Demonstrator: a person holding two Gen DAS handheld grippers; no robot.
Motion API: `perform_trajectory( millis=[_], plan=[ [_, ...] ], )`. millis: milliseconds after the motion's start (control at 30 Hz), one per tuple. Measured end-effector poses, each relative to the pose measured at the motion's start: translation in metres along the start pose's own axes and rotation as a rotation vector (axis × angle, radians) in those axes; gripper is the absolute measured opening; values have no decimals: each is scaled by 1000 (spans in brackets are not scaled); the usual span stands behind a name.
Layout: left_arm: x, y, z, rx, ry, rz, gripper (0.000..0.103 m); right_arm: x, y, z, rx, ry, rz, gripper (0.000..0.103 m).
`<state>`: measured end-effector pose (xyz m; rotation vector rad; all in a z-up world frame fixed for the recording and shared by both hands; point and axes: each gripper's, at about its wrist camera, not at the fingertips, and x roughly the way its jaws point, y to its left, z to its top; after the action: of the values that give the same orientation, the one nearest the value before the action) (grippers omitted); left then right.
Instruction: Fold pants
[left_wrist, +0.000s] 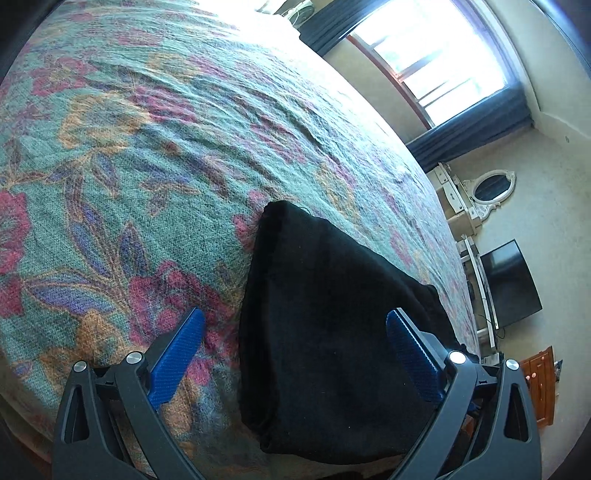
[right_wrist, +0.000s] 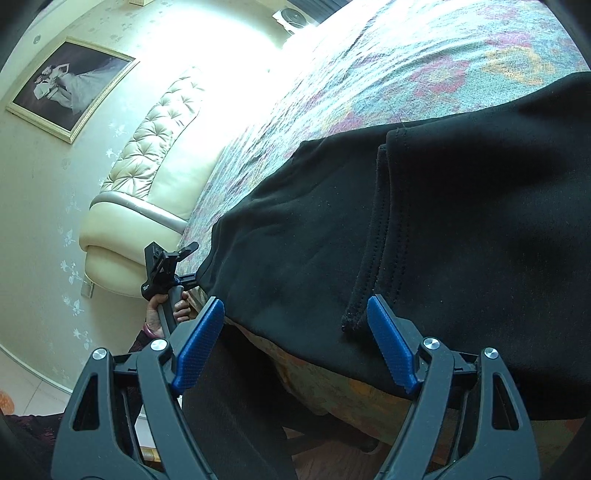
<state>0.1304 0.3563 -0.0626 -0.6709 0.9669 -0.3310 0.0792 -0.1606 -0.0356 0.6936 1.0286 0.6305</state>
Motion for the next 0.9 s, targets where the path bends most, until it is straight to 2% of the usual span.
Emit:
perform_trajectory(
  millis=[67, 133, 167, 267, 367, 500, 533, 567, 600, 667, 800, 900],
  plan=[
    [2, -5, 0, 7, 39, -59, 97, 0, -1, 0, 1, 0, -1, 80],
    [8, -13, -3, -14, 84, -158, 97, -1, -2, 0, 4, 0, 2, 81],
    [11, -16, -4, -8, 96, -162, 97, -1, -2, 0, 6, 1, 3, 81],
    [22, -16, -5, 2, 115, -104, 97, -3, -4, 0, 17, -1, 10, 81],
    [21, -10, -1, -78, 77, -128, 97, -5, -4, -1, 25, -7, 18, 81],
    [25, -19, -1, -45, 122, -116, 96, -6, -6, -3, 33, -16, 27, 81],
    [26, -21, -1, -36, 130, -99, 93, -7, -6, -3, 34, -17, 28, 81],
    [28, -22, -1, -31, 141, -66, 62, -7, -6, -3, 34, -17, 29, 81],
    [32, -19, -2, -41, 161, -8, 21, -7, -6, -3, 34, -18, 29, 81],
    [32, -9, -3, -97, 160, -20, 20, -7, -6, -2, 36, -19, 31, 81],
    [25, -21, -2, -59, 139, 11, 15, -12, -8, -2, 38, -29, 27, 81],
    [11, -38, -1, -40, 108, -27, 14, -20, -10, -2, 46, -52, 24, 81]
  ],
)
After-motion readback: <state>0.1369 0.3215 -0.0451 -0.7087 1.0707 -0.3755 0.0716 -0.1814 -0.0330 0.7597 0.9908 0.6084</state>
